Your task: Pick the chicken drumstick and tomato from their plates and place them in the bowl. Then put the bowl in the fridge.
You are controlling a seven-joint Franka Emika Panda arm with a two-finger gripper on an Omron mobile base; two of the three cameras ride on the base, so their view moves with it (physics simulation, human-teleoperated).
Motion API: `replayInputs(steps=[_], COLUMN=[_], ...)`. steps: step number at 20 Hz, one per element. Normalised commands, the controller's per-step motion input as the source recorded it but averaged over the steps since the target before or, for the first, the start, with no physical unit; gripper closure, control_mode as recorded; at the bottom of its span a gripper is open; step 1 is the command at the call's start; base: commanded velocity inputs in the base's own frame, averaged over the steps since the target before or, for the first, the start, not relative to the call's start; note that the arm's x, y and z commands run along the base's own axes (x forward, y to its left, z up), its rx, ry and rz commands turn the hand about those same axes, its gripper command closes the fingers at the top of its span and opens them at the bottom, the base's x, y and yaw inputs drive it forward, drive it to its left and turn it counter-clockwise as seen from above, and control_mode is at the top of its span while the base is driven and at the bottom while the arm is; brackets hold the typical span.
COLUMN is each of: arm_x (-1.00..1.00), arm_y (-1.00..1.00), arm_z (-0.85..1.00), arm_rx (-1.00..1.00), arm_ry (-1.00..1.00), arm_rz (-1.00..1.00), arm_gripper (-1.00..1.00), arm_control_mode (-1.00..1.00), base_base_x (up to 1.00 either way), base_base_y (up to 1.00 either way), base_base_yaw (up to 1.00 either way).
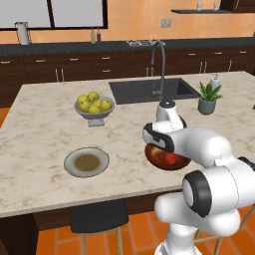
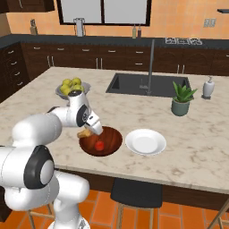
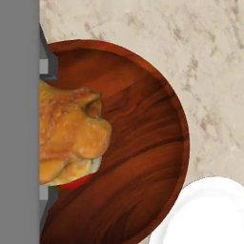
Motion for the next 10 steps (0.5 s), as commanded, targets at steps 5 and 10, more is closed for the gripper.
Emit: replayInputs(steps=[5,10], arm_x=[0.04,0.01], arm_y=[-0.07,-0.15], arm_z=[-0.23,-0.14], arm_rx=[-0.01,0.0], arm_ry=[0.0,0.0], arm_rz=[0.0,0.0], arm_gripper=[1.0,1.0], arm_control_mode=[-1.0,-1.0], base_base_x=[0.0,0.0], base_base_y=[0.0,0.0], base_base_yaw=[0.0,0.0])
